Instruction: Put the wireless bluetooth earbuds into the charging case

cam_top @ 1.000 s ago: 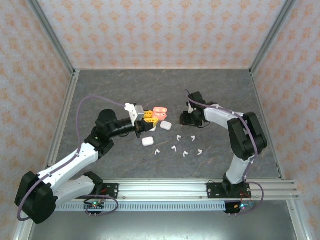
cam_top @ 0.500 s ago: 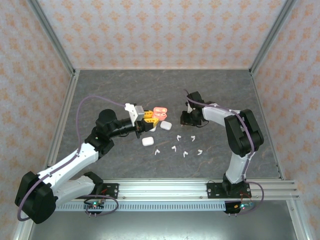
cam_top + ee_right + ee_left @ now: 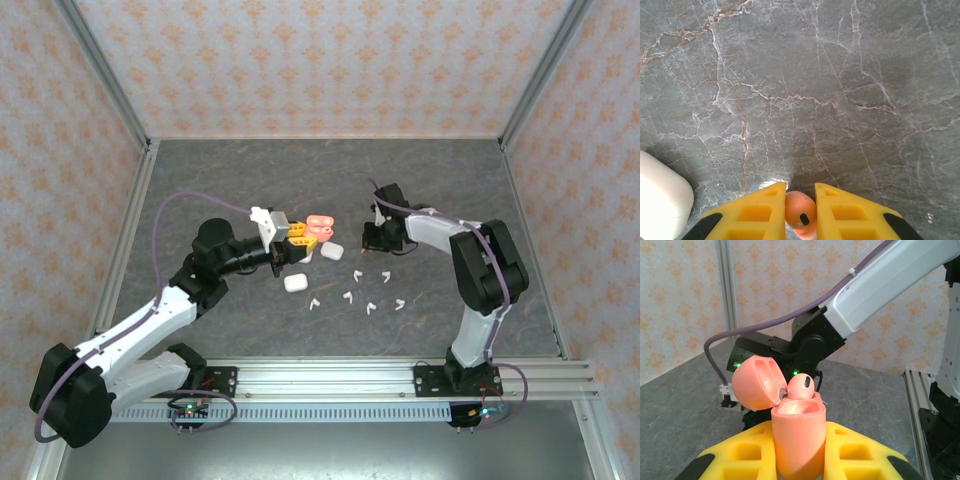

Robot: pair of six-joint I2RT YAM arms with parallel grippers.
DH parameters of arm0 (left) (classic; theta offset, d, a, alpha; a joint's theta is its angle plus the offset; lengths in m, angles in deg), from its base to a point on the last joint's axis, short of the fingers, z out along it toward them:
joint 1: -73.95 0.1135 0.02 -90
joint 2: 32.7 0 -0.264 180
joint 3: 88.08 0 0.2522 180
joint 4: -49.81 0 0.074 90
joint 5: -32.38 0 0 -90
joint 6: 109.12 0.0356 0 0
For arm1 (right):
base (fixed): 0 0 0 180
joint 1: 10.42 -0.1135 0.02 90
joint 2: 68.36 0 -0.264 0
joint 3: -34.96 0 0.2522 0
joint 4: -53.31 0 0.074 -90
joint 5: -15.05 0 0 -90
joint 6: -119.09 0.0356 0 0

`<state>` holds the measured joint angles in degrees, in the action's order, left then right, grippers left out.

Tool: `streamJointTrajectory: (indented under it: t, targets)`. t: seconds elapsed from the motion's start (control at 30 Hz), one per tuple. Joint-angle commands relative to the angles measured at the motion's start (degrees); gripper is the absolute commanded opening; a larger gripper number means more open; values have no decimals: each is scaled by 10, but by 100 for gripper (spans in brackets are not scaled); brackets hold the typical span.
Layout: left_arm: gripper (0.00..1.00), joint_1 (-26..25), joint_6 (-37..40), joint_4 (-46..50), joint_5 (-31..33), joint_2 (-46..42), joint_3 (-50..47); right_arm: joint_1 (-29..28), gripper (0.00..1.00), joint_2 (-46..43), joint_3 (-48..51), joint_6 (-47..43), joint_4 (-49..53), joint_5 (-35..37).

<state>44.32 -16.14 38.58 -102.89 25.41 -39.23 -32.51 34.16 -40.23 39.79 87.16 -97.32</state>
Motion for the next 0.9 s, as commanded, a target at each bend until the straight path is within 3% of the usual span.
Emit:
streamJointTrajectory:
  t: [0.0,0.2,0.5,0.67,0.87]
  targets:
    - [0,-2,-11,-24,13,-4,-3,-2,17,-75,20,-8,-27,9]
    - [0,-2,-29,-47,13,16,-2,-22,17,-226,68,-22,-54,46]
    - [0,-2,-38,-47,-2,54,24,-96,17,-421,95,-59,-119,83]
    - [0,-3,-38,-40,-5,70,40,-123,17,-470,100,-62,-183,51]
    - [0,-7,-41,-43,-18,84,50,-171,17,-462,88,-89,-229,17]
